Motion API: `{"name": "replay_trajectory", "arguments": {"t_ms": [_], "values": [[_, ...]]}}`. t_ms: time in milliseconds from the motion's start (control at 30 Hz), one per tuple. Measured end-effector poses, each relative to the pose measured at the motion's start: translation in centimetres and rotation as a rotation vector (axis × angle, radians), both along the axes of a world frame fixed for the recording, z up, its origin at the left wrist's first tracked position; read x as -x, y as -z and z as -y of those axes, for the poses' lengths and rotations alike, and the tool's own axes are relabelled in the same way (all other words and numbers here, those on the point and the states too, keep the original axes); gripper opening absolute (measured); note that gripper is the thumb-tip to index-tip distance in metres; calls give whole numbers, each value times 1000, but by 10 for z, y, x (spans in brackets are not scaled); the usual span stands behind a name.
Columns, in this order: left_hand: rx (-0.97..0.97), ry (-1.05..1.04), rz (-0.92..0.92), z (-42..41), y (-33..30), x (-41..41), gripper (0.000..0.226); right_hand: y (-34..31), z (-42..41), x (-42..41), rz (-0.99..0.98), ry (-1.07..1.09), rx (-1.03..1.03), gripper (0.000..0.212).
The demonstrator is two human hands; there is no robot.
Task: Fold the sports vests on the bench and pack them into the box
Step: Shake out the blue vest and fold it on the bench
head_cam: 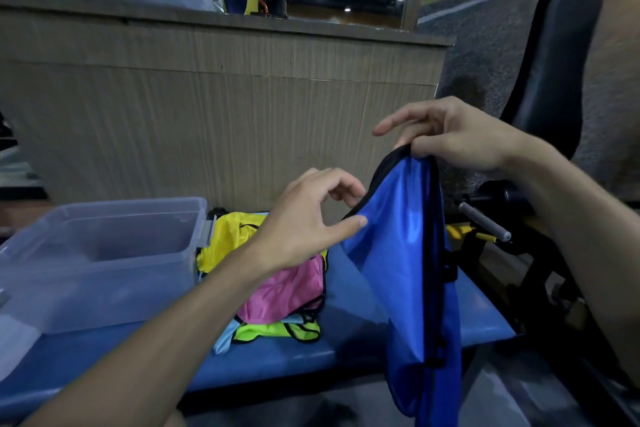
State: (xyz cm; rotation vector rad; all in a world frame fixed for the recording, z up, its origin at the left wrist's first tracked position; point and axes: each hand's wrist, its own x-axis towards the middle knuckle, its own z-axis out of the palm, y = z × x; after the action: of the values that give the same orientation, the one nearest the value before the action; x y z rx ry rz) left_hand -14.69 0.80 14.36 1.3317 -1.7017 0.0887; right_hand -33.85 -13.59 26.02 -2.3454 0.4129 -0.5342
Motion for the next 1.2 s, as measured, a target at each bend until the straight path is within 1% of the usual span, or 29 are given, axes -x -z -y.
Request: {"name": "replay_trajectory", "arguments": {"t_ms": [133,200,333,467,567,667,833,933,1000,1067,1133,1200], "values": [[-45,1,-11,1,15,9,34,3,2,3,54,2,13,51],[-19,-35,-36,3,20,11,38,4,3,4,55,-13,31,51],[-2,-68,-70,11,19,17,33,8,5,5,65,-36,41,51],[-17,-124,23,18,17,24,18,10,8,5,87,-43,39,51],[-59,-123,52,14,16,20,28,15,15,8,95,-14,54,48],[-109,-124,195,3,9,0,42,25,30,14,154,56,12,43],[-76,-247,350,-2,-33,-41,47,50,37,14,213,146,-72,35],[-72,-260,482,-5,-71,-44,42,74,36,8,270,173,-198,34],[-155,-260,559,-8,-95,-38,36,92,39,7,242,175,-301,24],[-222,-253,697,-9,-113,-32,37,107,40,8,184,176,-360,15],[-227,-261,796,-9,-122,-25,40,115,36,8,139,180,-347,11],[-185,-258,813,-9,-125,-17,40,114,30,10,75,170,-306,12]]}}
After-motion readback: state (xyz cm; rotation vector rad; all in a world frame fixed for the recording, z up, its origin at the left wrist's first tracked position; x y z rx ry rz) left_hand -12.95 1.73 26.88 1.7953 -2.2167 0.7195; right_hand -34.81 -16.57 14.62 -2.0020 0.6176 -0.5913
